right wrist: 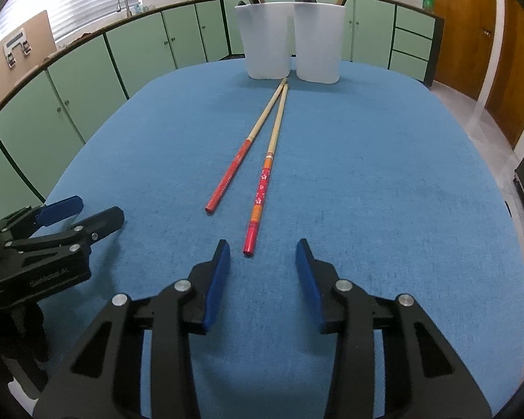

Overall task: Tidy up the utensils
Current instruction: 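Grasp a red-patterned chopstick at its tip with the right tool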

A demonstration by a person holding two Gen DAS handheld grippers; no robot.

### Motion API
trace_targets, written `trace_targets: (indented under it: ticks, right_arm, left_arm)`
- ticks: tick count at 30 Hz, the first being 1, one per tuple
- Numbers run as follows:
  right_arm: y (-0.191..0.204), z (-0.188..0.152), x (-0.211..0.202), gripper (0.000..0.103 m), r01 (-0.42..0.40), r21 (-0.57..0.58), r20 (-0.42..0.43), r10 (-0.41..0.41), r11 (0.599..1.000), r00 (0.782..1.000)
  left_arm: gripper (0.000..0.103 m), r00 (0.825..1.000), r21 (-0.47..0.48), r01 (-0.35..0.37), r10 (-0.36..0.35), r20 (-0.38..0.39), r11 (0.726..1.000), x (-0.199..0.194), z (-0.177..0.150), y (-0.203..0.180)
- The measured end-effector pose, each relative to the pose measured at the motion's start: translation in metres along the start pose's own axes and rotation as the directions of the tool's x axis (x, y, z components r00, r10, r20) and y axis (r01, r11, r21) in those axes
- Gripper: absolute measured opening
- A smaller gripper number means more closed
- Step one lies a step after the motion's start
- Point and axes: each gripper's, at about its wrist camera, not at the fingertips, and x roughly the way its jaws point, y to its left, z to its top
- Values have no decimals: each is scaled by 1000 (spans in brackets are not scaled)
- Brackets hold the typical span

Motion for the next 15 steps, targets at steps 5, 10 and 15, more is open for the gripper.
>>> trace_targets:
  ticks: [5, 10, 15]
  right_arm:
    - [1, 1, 4, 10, -9, -4, 1, 9, 1000, 1000]
    - [-7, 0, 1, 5, -20, 15, 7, 20, 1000, 1000]
    - [-28, -3, -5, 5, 10, 39, 17, -11, 999, 1000]
  left_arm:
    - [77, 1000, -5, 2, -2, 1, 1000, 0, 0, 1]
    - [77, 1000, -1, 17, -17, 0, 1000, 1, 3, -5]
    - [77, 997, 11, 75, -75, 2, 997, 1, 7, -24]
